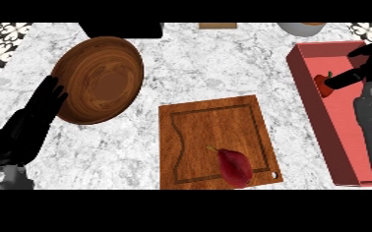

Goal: Pick the bell pepper from the cutting board and place it in the cardboard box

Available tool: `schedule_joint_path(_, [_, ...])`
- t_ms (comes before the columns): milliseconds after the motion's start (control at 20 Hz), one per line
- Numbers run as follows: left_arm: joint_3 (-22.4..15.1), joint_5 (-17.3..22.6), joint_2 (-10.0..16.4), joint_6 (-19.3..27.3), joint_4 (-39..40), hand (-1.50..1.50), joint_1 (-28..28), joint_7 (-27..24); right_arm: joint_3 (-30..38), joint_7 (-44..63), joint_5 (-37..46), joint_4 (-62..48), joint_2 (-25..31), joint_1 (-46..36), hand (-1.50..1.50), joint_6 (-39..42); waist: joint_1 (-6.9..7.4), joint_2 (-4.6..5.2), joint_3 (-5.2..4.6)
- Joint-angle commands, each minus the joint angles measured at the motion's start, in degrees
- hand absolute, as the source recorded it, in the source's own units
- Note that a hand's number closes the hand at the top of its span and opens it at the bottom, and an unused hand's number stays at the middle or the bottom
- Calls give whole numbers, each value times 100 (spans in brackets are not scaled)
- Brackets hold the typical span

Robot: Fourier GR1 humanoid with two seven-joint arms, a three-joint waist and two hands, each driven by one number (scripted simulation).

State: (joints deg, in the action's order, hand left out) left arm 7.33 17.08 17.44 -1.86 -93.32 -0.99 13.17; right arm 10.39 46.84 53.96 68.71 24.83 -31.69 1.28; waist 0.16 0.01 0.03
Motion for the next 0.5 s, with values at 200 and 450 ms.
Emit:
schedule_joint_path(200, [160,-87,-55,21,536,0,-411,-142,410,-790,-338,580,-122,227,-150,-1151,-65,4,-4])
schedule_joint_path(450, [66,-102,-59,12,33,0,-18,20,1050,-819,-629,1358,-609,621,-150,-2576,-79,-24,2])
